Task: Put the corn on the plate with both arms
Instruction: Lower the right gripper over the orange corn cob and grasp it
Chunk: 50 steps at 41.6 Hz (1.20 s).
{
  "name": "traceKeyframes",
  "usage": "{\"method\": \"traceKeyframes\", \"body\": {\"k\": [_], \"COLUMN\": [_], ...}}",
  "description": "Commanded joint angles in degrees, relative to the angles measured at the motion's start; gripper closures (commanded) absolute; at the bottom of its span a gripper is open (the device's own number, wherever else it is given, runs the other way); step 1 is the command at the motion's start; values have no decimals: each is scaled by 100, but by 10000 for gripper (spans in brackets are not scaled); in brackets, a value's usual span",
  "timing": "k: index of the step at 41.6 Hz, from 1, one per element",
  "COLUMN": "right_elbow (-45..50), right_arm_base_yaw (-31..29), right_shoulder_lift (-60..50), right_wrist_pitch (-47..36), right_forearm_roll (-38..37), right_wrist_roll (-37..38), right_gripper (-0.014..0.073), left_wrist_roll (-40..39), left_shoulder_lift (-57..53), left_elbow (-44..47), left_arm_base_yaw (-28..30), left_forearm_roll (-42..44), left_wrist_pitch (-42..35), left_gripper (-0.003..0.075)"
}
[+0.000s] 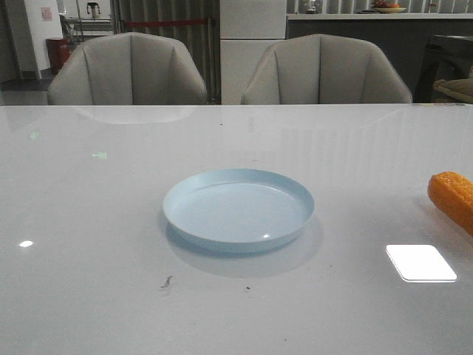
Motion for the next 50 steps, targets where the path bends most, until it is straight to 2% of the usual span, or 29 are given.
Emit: {"method": "traceKeyframes", "body": {"k": [1, 4, 13, 26, 33, 50], "right_elbow": [-427, -807, -2235, -3902, -4173, -4164], "right_arm_base_yaw": [-31, -111, -529, -545, -545, -545], "right_shoulder_lift": [1, 249, 1523, 3509, 4167, 4818], "right_wrist_pitch": [-251, -9, 1124, 2511, 2620, 2518], "right_forearm_roll": [1, -4, -161, -626, -626, -626], "right_wrist_roll": [342, 560, 557, 478, 381, 381], "right_gripper": [39, 39, 39, 39, 39, 39], "left_wrist_roll": [0, 0, 0, 0, 0, 0], "left_shoulder_lift": [-246, -287, -298, -298, -298, -298], "left_elbow": [-134, -134, -134, -134, -134, -134], "left_arm_base_yaw": [9, 9, 9, 9, 9, 9], "left_forearm_roll": [-142, -229, -465, -545, -545, -545], "left_wrist_pitch": [-553, -553, -493, -439, -439, -439], "left_gripper": [358, 358, 358, 358, 358, 358]}}
